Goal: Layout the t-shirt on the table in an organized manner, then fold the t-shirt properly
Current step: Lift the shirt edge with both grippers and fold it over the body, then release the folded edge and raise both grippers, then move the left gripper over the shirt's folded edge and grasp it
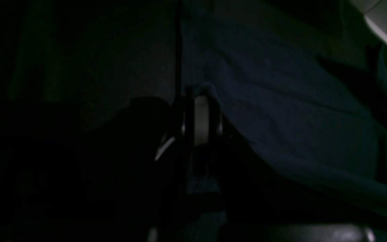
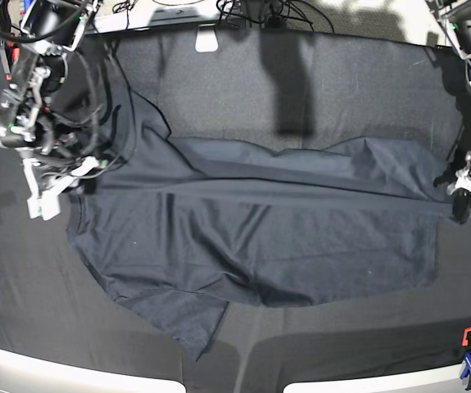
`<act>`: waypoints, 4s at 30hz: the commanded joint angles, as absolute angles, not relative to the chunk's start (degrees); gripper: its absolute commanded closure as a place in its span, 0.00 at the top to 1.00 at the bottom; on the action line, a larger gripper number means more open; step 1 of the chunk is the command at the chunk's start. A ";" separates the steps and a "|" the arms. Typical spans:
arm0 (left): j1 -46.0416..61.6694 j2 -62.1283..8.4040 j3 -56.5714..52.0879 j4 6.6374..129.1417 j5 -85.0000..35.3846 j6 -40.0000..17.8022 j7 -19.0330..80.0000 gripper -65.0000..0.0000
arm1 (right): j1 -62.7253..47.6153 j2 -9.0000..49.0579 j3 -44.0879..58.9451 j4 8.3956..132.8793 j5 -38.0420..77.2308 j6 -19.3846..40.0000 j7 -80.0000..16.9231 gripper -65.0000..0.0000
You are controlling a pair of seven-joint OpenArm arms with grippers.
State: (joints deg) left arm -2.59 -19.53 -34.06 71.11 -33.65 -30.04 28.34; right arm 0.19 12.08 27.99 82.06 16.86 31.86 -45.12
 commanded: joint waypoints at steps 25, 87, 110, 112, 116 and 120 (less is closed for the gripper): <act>-3.64 -28.45 -34.39 71.59 -39.79 -33.36 38.52 0.40 | 1.23 19.07 35.00 87.00 20.16 33.26 -43.99 0.42; 7.51 -26.70 -37.95 72.49 -46.59 -39.05 45.43 0.47 | -7.60 20.73 40.12 102.56 35.46 38.81 -52.42 0.42; 11.03 -16.69 -37.78 94.00 -48.10 -40.00 45.98 0.45 | -21.63 11.92 47.62 104.88 50.83 40.00 -62.08 0.41; 12.64 -16.71 -35.90 97.60 -48.51 -40.00 46.30 0.45 | -21.61 12.23 47.62 104.88 46.00 40.00 -59.24 0.41; 15.31 -16.71 -27.68 104.66 -46.78 -40.00 46.46 0.45 | -21.58 13.30 47.62 104.88 34.96 39.97 -54.46 0.41; 16.34 -16.69 -14.87 109.06 -41.12 -40.00 46.19 0.42 | -21.58 15.29 47.62 104.86 22.06 32.51 -50.15 0.41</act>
State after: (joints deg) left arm 16.82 -16.08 -14.33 107.98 -39.90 -39.51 47.66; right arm -21.76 14.15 47.29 103.88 20.82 32.53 -51.40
